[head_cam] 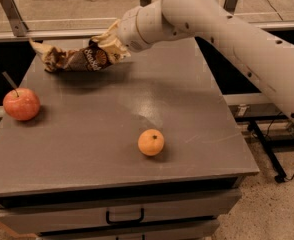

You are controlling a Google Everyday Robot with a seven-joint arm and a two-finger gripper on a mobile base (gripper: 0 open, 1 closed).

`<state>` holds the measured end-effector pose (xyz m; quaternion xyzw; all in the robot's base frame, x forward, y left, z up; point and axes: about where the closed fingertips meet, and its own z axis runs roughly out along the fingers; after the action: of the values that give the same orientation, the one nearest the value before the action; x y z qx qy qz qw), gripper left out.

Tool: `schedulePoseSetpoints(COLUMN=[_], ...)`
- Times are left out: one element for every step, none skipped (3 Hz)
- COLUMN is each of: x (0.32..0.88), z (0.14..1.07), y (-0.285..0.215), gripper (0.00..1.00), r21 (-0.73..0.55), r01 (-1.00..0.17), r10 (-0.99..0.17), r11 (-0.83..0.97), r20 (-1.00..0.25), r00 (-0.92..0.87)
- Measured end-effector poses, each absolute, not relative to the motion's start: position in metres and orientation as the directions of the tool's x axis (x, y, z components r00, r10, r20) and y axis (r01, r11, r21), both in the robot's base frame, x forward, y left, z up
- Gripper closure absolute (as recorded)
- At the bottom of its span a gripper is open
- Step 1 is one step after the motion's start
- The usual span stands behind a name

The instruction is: Move brown chip bag near apple

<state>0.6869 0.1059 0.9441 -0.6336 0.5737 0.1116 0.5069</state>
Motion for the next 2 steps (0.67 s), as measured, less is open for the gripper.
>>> schedulePoseSetpoints(x=[0.663, 0.656], z=[0.939, 0.928], y=[0.127, 0.136], gripper=[1.0, 1.0], r21=[-0.521, -0.527], r01=[-0.841, -0.837], r10=[-0.606, -0.628], r11=[0.145, 0.15], r20=[-0.718, -0.704], r00=[0.341, 0.331])
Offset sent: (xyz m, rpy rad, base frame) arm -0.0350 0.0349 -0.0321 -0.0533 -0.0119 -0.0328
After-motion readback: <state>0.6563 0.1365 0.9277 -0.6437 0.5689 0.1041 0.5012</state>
